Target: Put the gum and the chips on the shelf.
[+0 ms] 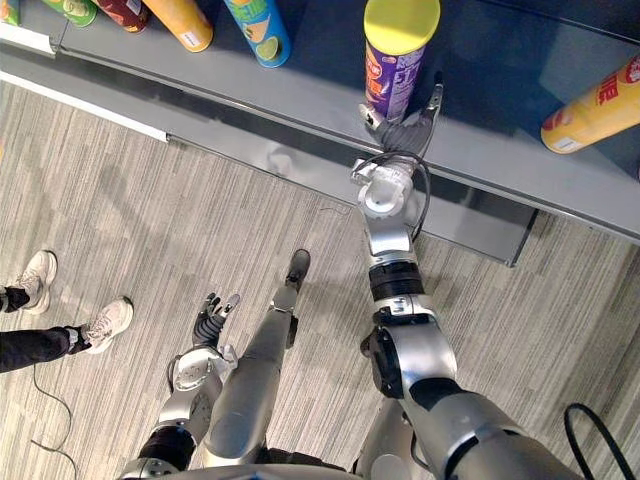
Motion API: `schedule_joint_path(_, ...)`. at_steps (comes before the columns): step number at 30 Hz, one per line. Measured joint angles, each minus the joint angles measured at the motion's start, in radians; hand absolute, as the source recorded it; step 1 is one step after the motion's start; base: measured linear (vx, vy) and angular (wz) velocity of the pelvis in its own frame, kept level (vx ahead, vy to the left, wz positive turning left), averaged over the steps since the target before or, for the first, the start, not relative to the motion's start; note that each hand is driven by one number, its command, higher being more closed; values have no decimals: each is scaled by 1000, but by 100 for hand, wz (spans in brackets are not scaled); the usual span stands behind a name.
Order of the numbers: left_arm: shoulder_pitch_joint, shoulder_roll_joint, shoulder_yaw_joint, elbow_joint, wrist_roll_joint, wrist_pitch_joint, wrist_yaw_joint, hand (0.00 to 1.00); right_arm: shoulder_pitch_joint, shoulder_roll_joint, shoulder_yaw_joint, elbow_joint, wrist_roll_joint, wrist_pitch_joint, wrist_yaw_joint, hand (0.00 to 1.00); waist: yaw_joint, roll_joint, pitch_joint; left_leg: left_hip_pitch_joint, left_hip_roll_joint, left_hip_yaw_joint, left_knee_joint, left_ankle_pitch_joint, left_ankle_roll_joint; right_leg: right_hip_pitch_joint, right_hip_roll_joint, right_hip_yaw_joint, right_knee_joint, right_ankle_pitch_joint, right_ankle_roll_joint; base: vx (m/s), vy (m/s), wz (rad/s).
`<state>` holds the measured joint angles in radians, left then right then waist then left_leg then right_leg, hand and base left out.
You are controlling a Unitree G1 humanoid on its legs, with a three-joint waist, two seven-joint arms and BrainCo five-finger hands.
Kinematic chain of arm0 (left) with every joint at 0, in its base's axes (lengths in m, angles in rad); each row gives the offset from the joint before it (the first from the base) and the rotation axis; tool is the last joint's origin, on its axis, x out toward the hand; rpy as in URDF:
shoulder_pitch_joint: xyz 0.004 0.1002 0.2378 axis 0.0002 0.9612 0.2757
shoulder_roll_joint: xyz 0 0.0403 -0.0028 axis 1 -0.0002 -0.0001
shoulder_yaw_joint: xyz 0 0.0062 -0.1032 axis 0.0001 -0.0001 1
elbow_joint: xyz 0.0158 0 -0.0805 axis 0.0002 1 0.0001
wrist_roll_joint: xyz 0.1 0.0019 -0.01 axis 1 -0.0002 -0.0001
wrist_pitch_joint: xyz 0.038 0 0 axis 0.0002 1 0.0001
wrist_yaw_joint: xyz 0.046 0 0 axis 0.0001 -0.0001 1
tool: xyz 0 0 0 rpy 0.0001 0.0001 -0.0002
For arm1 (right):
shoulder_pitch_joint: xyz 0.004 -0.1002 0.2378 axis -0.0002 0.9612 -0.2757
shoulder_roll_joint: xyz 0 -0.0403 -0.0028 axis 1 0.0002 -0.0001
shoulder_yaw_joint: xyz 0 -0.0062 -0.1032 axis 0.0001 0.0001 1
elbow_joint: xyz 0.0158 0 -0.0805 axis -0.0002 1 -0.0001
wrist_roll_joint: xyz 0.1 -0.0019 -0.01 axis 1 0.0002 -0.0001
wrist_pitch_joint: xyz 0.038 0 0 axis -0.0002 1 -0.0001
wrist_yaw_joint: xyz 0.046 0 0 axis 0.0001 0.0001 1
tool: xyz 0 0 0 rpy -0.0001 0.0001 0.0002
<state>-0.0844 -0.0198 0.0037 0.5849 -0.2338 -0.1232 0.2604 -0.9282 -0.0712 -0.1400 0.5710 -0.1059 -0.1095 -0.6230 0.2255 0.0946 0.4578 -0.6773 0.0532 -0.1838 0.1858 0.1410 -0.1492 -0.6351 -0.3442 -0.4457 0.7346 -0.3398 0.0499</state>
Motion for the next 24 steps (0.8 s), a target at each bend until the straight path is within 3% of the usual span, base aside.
schedule_joint_path(15, -4, 2, -47, 11, 0, 0, 0, 0, -96, -147, -10, 114, 47, 0, 1, 0, 22, 3, -2, -17, -19, -35, -42, 33, 13, -8, -20, -36, 1, -1, 1, 23, -31, 8)
schedule_joint_path(24, -18, 1, -48, 13, 0, 0, 0, 0, -108, -158, -11, 117, 68, -7, 0, 0, 25, 5, -3, -35, -23, -39, -37, 37, 10, -23, -22, -37, 3, -1, 1, 19, -23, 1)
